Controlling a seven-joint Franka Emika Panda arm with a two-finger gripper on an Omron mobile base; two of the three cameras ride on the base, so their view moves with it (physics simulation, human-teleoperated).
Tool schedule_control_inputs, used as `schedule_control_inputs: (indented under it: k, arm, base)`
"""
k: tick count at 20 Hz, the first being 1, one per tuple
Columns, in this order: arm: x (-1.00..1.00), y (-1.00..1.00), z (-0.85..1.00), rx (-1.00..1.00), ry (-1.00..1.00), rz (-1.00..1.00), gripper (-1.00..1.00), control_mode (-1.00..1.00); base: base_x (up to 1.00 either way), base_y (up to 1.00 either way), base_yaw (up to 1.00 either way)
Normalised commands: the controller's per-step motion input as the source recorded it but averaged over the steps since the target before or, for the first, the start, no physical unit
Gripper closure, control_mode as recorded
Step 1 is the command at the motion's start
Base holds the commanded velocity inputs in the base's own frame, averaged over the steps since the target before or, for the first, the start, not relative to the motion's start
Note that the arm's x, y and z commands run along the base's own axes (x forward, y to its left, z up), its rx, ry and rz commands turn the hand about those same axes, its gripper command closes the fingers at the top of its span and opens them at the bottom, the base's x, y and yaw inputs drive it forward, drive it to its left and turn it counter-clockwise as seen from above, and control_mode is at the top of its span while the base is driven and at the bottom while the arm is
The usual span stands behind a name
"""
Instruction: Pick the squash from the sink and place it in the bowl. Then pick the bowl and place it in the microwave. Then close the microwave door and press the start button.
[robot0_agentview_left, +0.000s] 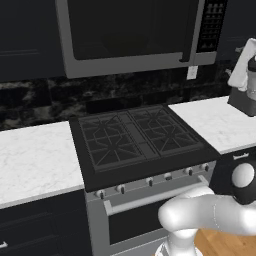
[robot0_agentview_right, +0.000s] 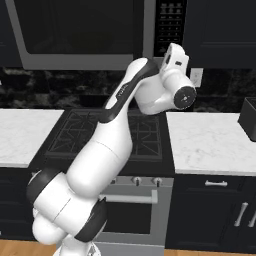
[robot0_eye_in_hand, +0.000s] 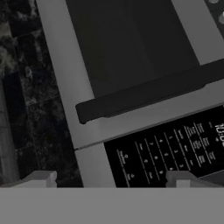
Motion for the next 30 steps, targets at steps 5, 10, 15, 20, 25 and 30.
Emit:
schedule_control_inputs:
  k: [5, 10, 15, 20, 25, 30]
  arm:
    - [0.45, 0.0, 0.04, 0.0, 0.0, 0.0, -1.0, -1.0]
    - [0.3, -0.04, 0.11, 0.0, 0.0, 0.0, 1.0, -1.0]
    - [0.45, -0.02, 0.06, 0.0, 0.0, 0.0, 1.0, -1.0]
    - [0.23, -0.21, 0.0, 0.0, 0.0, 0.0, 1.0, -1.0]
    - [0.23, -0.2, 0.0, 0.0, 0.0, 0.0, 1.0, -1.0]
    - [0.43, -0.04, 0.0, 0.0, 0.0, 0.0, 1.0, -1.0]
  base:
    - [0.0, 0.0, 0.0]
    - [0.0, 0.0, 0.0]
    - [0.0, 0.0, 0.0]
    - [0.0, 0.0, 0.0]
    - [0.0, 0.0, 0.0]
    - [0.0, 0.0, 0.0]
